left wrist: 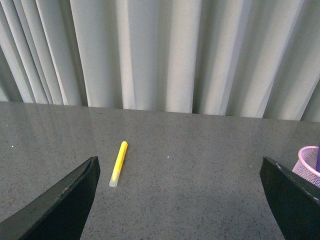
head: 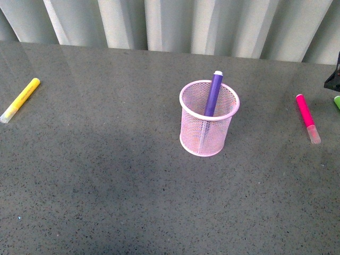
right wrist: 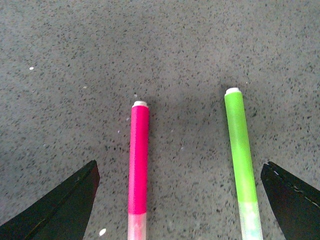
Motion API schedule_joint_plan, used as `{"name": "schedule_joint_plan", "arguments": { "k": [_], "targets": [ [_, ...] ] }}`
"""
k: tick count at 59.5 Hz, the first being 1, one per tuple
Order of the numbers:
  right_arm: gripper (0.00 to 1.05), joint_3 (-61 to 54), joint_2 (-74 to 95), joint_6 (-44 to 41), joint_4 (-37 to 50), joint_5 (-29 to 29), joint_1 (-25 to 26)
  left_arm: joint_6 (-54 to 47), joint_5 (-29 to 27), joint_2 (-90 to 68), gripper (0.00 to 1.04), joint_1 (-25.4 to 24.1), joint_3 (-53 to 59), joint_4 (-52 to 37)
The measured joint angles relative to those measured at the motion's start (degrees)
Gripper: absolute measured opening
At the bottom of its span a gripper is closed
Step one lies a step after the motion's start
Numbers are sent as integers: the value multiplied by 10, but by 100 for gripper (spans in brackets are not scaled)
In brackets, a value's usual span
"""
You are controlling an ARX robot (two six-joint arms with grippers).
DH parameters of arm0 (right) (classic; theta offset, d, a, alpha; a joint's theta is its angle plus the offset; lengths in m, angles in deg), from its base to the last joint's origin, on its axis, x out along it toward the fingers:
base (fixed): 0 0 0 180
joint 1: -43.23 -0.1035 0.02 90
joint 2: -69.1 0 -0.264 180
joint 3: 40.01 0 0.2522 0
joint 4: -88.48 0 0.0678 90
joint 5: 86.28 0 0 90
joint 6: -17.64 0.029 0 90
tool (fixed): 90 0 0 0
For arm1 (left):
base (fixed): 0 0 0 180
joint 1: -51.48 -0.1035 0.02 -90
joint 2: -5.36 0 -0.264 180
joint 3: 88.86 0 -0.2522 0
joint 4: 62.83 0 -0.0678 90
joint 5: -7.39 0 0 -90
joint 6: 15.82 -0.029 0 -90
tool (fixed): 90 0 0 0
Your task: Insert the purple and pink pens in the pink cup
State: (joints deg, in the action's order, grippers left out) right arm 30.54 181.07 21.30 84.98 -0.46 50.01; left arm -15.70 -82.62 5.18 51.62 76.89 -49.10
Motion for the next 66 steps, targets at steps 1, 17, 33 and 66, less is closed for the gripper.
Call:
{"name": "schedule_joint_plan", "arguments": {
  "k": [1, 17, 33, 66],
  "targets": [
    [98, 6, 7, 0, 2, 4, -2, 0, 0, 0, 98, 0, 0, 0],
    [98, 66, 70, 12, -5, 18, -27, 0, 0, 0, 98, 0, 0, 0],
    [98, 72, 97, 33, 2, 33, -53, 0, 0, 0, 98, 0, 0, 0],
    [98, 95, 140, 45, 3, 41, -55, 0, 0, 0, 98, 0, 0, 0]
  ]
}}
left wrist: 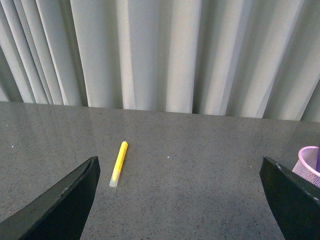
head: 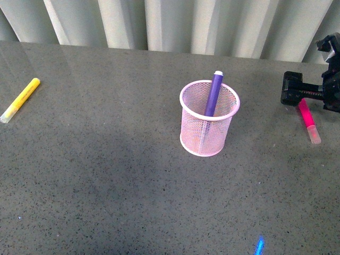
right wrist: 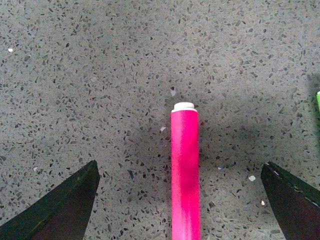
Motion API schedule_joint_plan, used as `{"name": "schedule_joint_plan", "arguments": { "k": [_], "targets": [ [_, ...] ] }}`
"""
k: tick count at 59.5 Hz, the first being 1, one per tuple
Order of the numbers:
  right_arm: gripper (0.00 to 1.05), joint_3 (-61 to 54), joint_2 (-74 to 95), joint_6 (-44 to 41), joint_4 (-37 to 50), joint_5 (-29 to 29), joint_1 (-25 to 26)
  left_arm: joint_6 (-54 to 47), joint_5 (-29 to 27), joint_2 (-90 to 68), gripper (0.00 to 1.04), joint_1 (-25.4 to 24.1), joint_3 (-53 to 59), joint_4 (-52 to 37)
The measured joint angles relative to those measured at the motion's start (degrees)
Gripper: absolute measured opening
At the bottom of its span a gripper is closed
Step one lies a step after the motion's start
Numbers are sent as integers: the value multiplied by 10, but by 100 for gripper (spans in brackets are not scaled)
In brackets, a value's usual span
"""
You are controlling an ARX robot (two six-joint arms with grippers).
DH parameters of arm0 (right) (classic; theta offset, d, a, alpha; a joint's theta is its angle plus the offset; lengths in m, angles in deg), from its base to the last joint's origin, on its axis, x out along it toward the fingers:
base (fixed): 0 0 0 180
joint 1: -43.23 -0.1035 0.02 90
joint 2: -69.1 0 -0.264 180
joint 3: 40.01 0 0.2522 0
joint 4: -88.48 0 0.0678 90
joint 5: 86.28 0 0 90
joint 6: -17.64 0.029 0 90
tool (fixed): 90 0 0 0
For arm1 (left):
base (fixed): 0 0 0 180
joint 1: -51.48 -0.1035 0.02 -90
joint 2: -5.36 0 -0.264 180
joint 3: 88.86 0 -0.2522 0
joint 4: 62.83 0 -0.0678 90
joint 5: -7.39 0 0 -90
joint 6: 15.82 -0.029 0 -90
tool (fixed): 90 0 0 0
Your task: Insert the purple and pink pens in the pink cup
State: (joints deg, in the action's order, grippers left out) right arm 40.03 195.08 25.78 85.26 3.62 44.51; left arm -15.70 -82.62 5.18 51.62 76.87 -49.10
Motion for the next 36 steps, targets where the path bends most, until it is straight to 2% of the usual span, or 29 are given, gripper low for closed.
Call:
{"name": "schedule_joint_plan", "arguments": {
  "k": [28, 36],
  "targets": [
    [98, 29, 29, -8, -14, 3, -3, 0, 0, 0, 98, 0, 0, 0],
    [79, 28, 29, -10, -20, 7, -5, 0, 0, 0, 98, 0, 0, 0]
  ]
}}
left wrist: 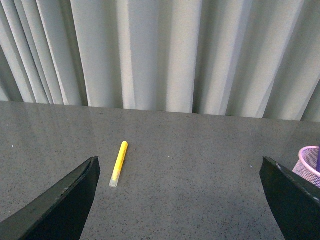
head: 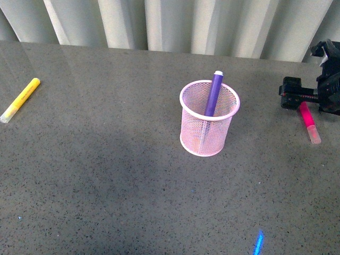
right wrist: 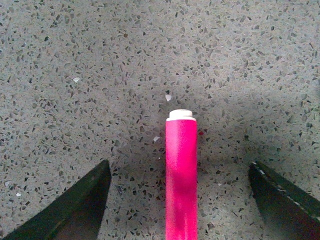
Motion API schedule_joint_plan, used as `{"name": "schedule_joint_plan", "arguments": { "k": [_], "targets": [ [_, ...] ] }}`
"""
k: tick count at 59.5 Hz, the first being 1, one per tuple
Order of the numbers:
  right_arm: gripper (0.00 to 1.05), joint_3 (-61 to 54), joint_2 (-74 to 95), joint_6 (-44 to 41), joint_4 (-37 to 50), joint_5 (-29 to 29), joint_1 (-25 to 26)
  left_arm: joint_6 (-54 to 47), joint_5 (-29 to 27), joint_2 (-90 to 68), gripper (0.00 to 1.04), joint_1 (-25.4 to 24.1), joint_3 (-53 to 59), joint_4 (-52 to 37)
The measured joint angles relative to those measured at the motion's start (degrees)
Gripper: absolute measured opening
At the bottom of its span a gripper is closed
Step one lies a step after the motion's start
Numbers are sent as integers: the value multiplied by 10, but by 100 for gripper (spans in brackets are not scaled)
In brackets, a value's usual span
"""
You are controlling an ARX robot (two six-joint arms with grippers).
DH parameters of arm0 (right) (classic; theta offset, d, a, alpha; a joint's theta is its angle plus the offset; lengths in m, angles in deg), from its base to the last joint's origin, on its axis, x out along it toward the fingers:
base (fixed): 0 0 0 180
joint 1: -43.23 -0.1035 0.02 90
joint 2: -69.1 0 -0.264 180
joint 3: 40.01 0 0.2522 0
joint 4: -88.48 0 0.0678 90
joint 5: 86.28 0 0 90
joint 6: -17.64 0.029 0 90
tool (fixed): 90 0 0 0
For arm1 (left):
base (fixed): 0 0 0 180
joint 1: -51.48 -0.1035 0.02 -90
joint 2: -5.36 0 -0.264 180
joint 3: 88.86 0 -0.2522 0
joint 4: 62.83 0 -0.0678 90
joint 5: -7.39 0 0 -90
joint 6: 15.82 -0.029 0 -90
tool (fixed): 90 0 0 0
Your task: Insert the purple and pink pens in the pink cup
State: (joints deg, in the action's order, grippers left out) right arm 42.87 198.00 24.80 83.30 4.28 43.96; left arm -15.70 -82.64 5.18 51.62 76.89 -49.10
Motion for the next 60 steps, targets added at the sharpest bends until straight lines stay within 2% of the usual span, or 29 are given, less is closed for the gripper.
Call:
{"name": "schedule_joint_plan", "arguments": {
  "k": [16, 28, 35, 43, 52, 60],
  "targets": [
    [42, -8, -6, 17, -18, -3, 0, 0, 0, 0, 98, 0, 0, 0],
    [14, -44, -20, 37, 25, -18, 3, 0, 0, 0, 98, 0, 0, 0],
    [11, -81, -35, 58, 68, -44, 3, 0, 0, 0, 98, 0, 0, 0],
    [11, -137, -64, 50, 139, -31, 0, 0, 0, 0, 98, 0, 0, 0],
    [11, -205, -109, -30, 290, 19, -20, 0, 0, 0, 98, 0, 0, 0],
    [11, -255, -144, -119, 440, 8, -55, 0, 0, 0, 98, 0, 0, 0]
  ]
}}
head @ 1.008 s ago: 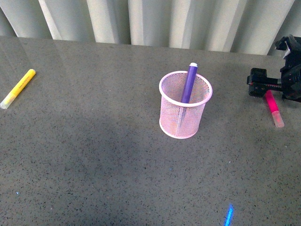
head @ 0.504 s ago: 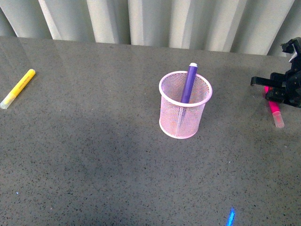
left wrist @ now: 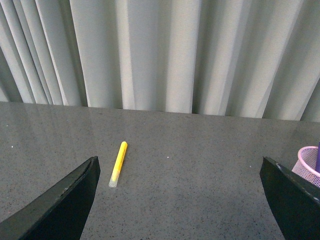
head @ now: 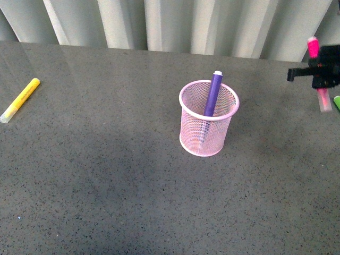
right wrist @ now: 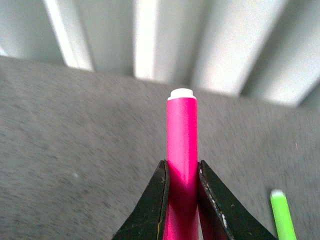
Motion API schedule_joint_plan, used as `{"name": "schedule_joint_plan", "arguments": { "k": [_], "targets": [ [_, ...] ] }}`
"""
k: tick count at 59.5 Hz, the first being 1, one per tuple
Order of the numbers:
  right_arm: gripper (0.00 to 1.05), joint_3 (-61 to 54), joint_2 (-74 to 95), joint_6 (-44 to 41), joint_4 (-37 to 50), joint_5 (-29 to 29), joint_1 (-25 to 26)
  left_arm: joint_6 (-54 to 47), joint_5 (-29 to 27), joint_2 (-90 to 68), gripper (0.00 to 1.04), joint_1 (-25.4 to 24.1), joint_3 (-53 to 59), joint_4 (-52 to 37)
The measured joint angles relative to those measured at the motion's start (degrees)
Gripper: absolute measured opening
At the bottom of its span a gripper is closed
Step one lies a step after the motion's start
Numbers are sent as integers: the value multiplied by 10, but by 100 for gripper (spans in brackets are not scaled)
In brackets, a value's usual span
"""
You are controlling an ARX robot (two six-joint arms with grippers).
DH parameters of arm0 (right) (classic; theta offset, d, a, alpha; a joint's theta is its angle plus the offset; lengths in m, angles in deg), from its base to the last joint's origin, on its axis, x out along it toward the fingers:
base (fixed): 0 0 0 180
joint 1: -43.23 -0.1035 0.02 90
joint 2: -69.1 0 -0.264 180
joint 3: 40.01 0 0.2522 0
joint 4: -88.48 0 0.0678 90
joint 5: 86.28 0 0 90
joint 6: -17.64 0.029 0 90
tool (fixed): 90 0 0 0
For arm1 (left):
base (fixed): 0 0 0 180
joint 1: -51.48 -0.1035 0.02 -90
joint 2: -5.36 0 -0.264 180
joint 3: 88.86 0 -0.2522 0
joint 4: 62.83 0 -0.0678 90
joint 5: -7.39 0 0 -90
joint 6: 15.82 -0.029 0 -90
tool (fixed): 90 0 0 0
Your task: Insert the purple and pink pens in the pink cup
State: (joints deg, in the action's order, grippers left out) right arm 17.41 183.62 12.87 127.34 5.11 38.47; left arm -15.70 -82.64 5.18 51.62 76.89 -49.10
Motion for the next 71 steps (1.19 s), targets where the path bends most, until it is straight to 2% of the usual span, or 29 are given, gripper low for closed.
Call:
{"name": "schedule_joint_plan", "arguments": {
  "k": [8, 14, 26, 40, 55, 71],
  "targets": [
    [11, -24, -28, -65, 88, -13, -67, 0, 0, 0, 98, 0, 0, 0],
    [11, -37, -30, -104, 154, -5, -140, 0, 0, 0, 98, 0, 0, 0],
    [11, -37, -8, -126, 199, 19, -212, 0, 0, 0, 98, 0, 0, 0],
    [11, -30, 32, -122, 243, 10, -241, 0, 0, 0, 98, 0, 0, 0],
    [11, -24, 45, -104, 269, -14, -248, 0, 0, 0, 98, 0, 0, 0],
    [11, -24, 52, -104, 272, -15, -248, 0, 0, 0, 98, 0, 0, 0]
  ]
}}
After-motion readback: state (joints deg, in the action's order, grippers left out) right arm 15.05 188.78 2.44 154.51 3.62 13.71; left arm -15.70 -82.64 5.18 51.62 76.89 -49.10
